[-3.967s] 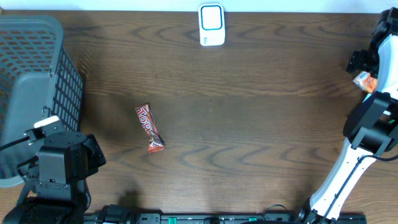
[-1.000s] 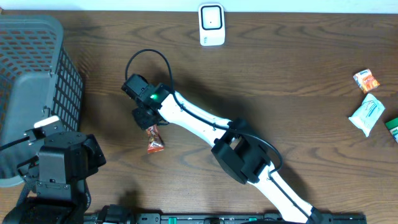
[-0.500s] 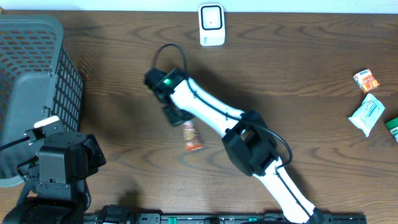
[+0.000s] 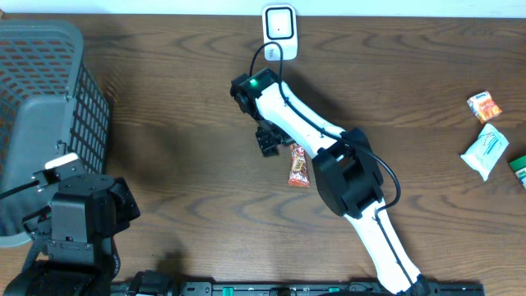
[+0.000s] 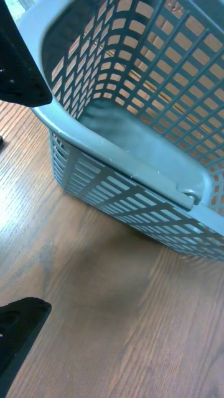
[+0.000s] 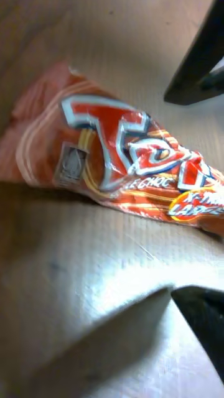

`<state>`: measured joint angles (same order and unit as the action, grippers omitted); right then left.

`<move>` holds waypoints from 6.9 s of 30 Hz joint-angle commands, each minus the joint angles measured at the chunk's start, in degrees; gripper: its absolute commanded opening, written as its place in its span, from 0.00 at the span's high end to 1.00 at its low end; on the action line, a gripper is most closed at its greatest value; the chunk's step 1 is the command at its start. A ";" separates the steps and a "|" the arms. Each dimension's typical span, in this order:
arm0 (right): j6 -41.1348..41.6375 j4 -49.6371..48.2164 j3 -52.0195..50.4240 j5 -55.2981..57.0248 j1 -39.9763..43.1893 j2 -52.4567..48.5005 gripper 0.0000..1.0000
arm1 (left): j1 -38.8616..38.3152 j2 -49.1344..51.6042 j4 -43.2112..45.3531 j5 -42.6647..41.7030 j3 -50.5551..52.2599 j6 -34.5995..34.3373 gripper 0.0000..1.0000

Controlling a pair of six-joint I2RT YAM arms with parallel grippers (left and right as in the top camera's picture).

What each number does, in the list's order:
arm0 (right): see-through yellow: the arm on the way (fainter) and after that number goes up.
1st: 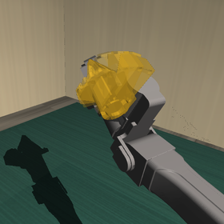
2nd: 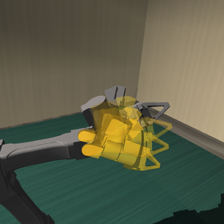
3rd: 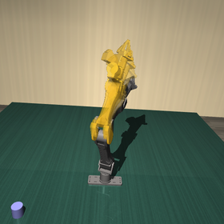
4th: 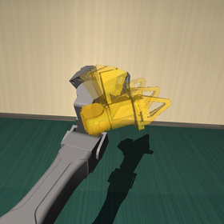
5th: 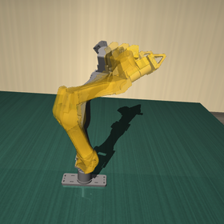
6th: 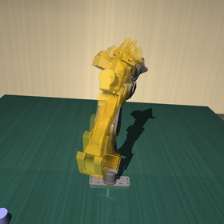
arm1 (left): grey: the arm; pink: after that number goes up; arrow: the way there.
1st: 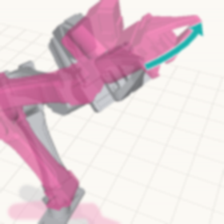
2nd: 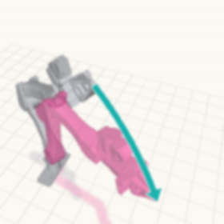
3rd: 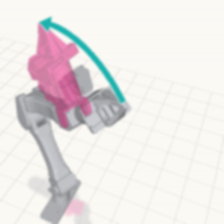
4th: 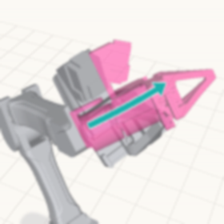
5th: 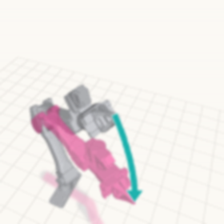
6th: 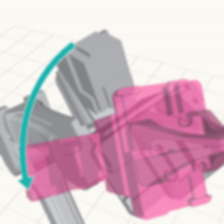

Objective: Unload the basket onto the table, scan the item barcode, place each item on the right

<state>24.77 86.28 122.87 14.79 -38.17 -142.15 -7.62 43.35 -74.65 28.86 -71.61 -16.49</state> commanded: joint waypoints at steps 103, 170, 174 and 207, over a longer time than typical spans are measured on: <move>-27.58 -26.77 -48.11 -45.70 18.84 25.44 0.99 | -0.13 0.04 -0.13 0.76 -0.07 0.28 0.02; -33.73 -35.45 -18.29 -33.16 23.08 27.91 0.99 | -0.13 0.04 -0.13 0.76 -0.07 0.28 0.02; -32.94 -40.74 -18.08 -29.35 23.12 27.76 0.99 | -0.13 0.04 -0.13 0.76 -0.07 0.28 0.02; -59.80 -39.87 -18.25 -5.11 17.57 9.84 0.41 | -0.13 0.04 -0.13 0.76 -0.07 0.28 0.02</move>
<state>-30.74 47.09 104.18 2.39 -20.62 -130.63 -7.62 43.35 -74.63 28.88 -71.61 -16.49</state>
